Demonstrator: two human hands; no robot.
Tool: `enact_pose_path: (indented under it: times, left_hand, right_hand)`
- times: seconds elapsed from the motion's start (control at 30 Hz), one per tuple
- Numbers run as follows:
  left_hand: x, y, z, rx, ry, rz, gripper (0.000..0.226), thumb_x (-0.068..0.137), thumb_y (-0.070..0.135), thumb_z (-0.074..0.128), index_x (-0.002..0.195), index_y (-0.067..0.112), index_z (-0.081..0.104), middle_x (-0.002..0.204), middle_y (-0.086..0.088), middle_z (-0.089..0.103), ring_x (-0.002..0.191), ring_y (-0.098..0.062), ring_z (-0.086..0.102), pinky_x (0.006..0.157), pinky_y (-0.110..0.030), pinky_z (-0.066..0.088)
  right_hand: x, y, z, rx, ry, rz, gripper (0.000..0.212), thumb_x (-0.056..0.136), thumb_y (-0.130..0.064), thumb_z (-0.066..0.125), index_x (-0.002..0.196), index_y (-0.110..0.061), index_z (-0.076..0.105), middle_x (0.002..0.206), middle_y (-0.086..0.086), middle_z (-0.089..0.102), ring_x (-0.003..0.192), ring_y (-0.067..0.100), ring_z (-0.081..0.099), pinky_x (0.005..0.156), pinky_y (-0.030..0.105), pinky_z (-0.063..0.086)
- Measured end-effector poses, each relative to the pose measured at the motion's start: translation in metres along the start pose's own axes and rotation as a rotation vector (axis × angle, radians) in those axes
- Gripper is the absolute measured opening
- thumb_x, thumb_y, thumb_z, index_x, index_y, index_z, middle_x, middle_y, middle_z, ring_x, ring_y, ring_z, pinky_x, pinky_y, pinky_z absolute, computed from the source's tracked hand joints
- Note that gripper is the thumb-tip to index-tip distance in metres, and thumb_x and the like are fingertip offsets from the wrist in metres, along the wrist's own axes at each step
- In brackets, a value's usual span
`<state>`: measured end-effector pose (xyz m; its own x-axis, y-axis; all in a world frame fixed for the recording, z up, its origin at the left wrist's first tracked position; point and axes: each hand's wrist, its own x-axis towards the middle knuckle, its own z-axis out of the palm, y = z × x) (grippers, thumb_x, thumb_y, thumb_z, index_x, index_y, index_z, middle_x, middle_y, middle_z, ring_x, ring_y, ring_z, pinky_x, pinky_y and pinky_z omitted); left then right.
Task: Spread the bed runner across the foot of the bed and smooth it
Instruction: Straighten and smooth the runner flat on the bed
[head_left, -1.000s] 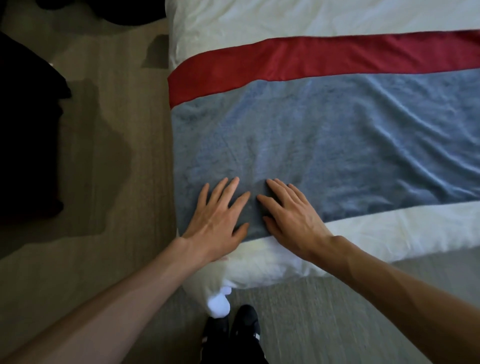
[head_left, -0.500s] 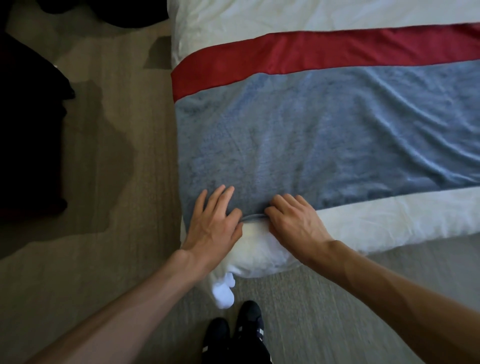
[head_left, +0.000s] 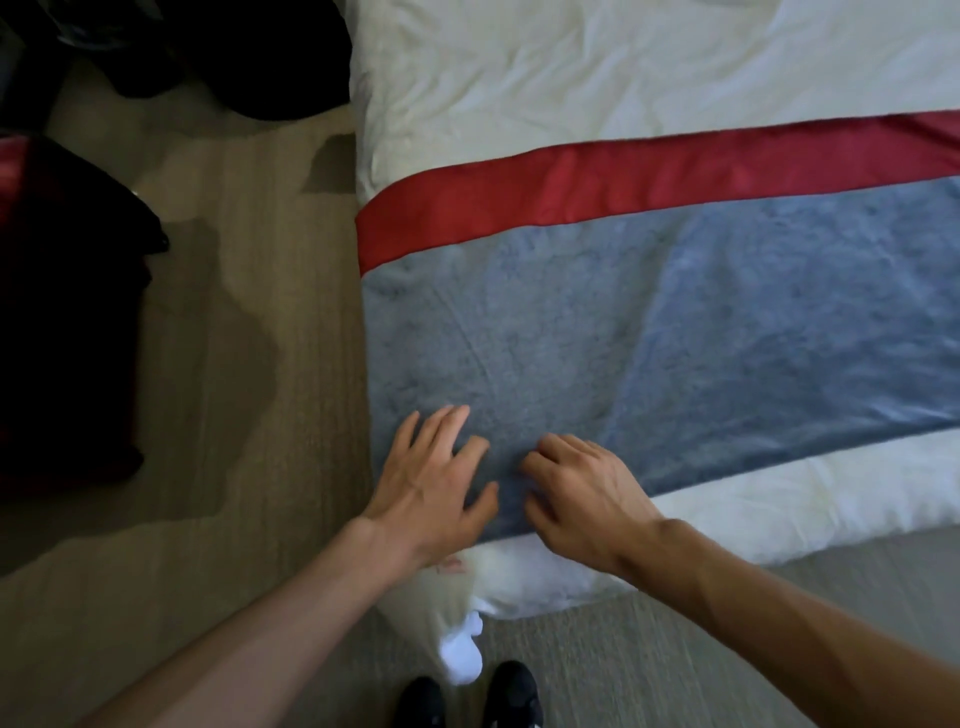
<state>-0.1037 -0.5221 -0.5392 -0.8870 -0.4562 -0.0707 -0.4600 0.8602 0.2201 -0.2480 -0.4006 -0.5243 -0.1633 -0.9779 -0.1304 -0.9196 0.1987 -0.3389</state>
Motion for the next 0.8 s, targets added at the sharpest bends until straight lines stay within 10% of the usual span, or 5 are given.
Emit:
enact_pose_path:
  times: [0.17,0.47,0.8]
  left_hand:
    - [0.05,-0.037,-0.021,0.036,0.006,-0.042,0.056,0.089,0.043,0.043,0.139,0.018,0.041,0.149,-0.014,0.032,0.136,-0.027,0.03,0.11,-0.046,0.024]
    - [0.11,-0.12,-0.046,-0.046,-0.033,-0.123,0.063,0.093,0.041,0.04,0.149,0.025,0.015,0.156,-0.01,0.018,0.142,-0.024,0.02,0.112,-0.045,0.022]
    - [0.167,-0.166,-0.052,-0.146,-0.112,-0.195,0.062,0.096,0.04,0.037,0.15,0.025,0.009,0.158,-0.01,0.005,0.144,-0.027,0.011,0.114,-0.047,0.018]
  right_hand:
    - [0.05,0.0,-0.016,-0.093,-0.024,0.109,0.031,0.081,-0.029,0.047,0.104,-0.014,0.061,0.103,0.005,0.057,0.096,0.029,0.053,0.083,0.038,0.042]
    - [0.156,-0.005,-0.036,-0.116,-0.037,0.128,0.051,0.085,-0.03,0.047,0.134,-0.017,0.041,0.136,0.005,0.044,0.125,0.026,0.042,0.1,0.035,0.033]
    - [0.237,0.012,-0.053,-0.223,-0.186,0.138,0.043,0.088,-0.03,0.044,0.128,-0.013,0.044,0.131,0.009,0.045,0.125,0.027,0.039,0.105,0.039,0.03]
